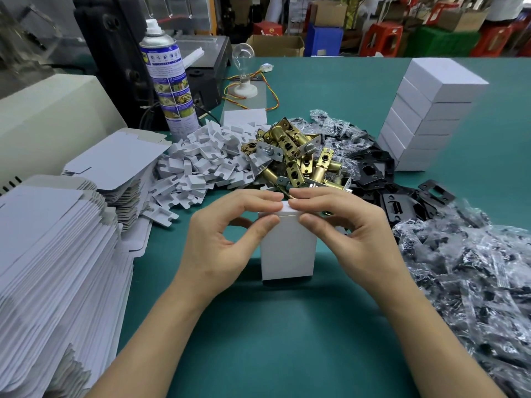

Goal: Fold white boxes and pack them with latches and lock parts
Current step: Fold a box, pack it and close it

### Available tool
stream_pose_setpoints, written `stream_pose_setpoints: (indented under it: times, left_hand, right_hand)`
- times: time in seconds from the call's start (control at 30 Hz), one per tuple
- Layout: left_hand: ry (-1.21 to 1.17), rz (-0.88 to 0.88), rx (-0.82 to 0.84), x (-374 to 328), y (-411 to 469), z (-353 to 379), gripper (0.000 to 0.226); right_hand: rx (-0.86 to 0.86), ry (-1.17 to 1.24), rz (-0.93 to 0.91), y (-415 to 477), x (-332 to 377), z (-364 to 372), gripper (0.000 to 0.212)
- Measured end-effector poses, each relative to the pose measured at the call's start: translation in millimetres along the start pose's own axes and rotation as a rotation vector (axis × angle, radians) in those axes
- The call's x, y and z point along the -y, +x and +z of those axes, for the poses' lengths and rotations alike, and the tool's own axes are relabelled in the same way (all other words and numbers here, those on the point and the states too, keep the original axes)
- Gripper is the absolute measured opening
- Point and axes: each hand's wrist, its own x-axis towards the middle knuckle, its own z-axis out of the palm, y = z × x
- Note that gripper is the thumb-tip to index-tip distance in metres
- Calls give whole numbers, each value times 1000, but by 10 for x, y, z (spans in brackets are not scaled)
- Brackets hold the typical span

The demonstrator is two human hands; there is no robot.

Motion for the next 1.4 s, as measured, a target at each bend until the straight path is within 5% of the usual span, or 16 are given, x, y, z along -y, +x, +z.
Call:
stream_pose_setpoints:
  times: [0.5,0.67,0.9,1.07,1.2,1.4]
  left_hand:
    - [-31,-11,-24,39,-18,27,12]
    - [-163,-180,18,63,-57,85,14]
    - [-186,-196,8,57,-40,82,11]
    - [-289,-349,-178,111,5,101,10]
    - [-465,-537,-400,153,48,96,13]
    - [-549,-737,-481,230,49,92,8]
  right_hand:
    - [1,1,-12,11,-37,31,17]
    - [2,10,24,13,-50,24,15]
    - [-22,-3,24,-7,-84,55,14]
    - [-37,105,210,-41,-65,148,55]
    - [15,-249,190,-125,-45,260,79]
    - [53,-578,157,-177,75,486,100]
